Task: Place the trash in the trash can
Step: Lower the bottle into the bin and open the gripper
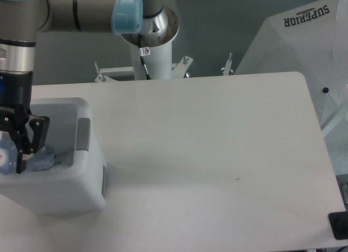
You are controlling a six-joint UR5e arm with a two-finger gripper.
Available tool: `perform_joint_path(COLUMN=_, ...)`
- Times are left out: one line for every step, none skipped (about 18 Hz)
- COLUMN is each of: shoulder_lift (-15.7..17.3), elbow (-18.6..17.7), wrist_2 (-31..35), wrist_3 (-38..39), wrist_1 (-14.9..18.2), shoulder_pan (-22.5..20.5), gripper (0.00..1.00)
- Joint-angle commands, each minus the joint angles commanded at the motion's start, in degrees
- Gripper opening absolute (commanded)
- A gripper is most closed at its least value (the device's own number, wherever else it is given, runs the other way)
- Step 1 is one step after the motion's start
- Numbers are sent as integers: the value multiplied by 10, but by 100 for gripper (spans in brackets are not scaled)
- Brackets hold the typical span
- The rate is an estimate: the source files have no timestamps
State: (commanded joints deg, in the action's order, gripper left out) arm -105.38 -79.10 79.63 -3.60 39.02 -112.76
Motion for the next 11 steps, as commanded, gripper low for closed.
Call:
perform_joint_path(shoulder_lift=3, elbow=-1, wrist_2=0, wrist_3=0, wrist_1=0, shoulder_pan=-1, gripper=100)
perform_joint_path(shoulder_lift=4, elbow=-3, wrist_2=0, wrist_3=1, wrist_1=1, shoulder_pan=-1, gripper=100)
perform_joint_path(shoulder_lift=10, elbow=-4, wrist_2=0, wrist_3=0, wrist_1=1, shoulder_pan=-1, gripper=100)
perform_joint_path(shoulder_lift=14, elbow=-4, wrist_2=0, wrist_3=-1, wrist_1=1, shoulder_pan=-2, gripper=100)
perform_joint_path(shoulder_lift=15, elbow=-4, wrist_2=0, wrist_3=-2, wrist_1=1, shoulder_pan=-3, gripper=100)
perform_joint_path(shoulder_lift=15, elbow=-3, wrist_2=1, wrist_3=-4, wrist_1=1, shoulder_pan=-5, gripper=100)
perform_joint_path(shoulder_lift=16, elbow=-3, wrist_2=1, wrist_3=-17, wrist_1=1, shoulder_pan=-15, gripper=100)
perform_joint_path(shoulder_lift=15, elbow=-4, wrist_2=2, wrist_3=-47, wrist_1=0, shoulder_pan=-40, gripper=100)
perform_joint_path(shoulder_lift=14, elbow=-5, wrist_2=1, wrist_3=-85, wrist_1=1, shoulder_pan=-60, gripper=100)
perform_joint_path(shoulder_lift=11, elbow=-4, wrist_2=2, wrist_3=-119, wrist_1=1, shoulder_pan=-76, gripper=100)
perform_joint_path(shoulder_lift=5, elbow=-1, wrist_2=2, wrist_3=-144, wrist_1=1, shoulder_pan=-94, gripper=100)
